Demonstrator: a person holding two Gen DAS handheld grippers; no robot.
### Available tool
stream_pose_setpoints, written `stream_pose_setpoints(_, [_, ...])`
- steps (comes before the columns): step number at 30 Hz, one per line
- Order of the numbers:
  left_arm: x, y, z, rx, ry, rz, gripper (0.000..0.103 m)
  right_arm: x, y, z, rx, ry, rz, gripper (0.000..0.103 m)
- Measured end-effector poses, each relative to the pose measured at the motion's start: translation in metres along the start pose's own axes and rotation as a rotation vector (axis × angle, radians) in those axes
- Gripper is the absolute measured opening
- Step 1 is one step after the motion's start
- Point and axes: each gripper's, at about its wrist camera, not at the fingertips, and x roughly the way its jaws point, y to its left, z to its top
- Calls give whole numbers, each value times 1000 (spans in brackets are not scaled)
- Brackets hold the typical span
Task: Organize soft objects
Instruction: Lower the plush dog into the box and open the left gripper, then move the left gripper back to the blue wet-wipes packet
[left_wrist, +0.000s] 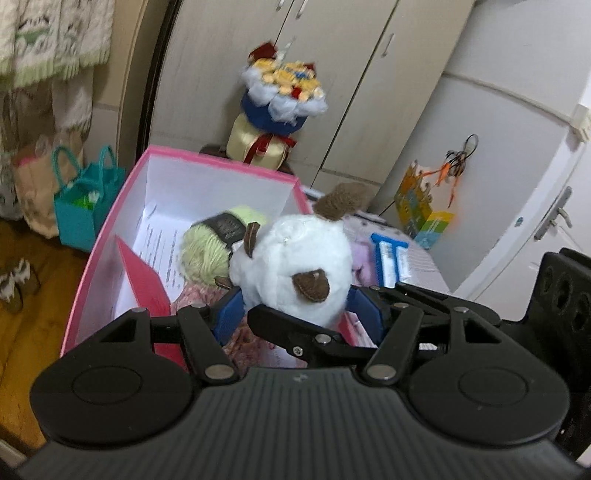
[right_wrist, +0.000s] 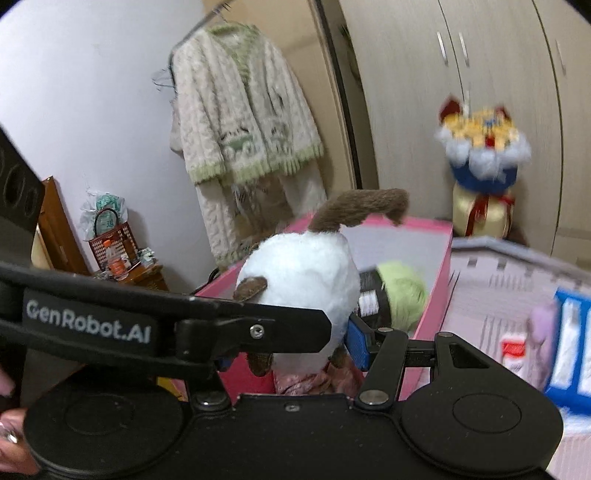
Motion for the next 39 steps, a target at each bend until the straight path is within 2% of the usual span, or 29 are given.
stream_pose_setpoints(7, [17, 20, 0, -57, 40, -17, 65, 21, -4, -2, -8, 57, -2, 63])
stream_pose_setpoints(12, [32, 27, 0, -91, 102, -28, 65, 29, 3, -5, -91, 73, -60, 63])
stream_pose_setpoints(16, [33, 30, -4, -113, 111, -18, 67, 31, 11, -5, -173, 69, -100, 64])
stream_pose_setpoints(21, [14, 19, -6, -44, 55, 29, 68, 17, 16, -4, -228, 41, -132, 68])
stream_pose_setpoints(26, [-17, 8, -9, 11, 8, 29, 70, -15, 18, -5, -239, 22, -117, 68])
stream_pose_setpoints(39, [-84, -37, -23, 158, -82, 24, 73, -86, 24, -9, -238, -12, -165, 72])
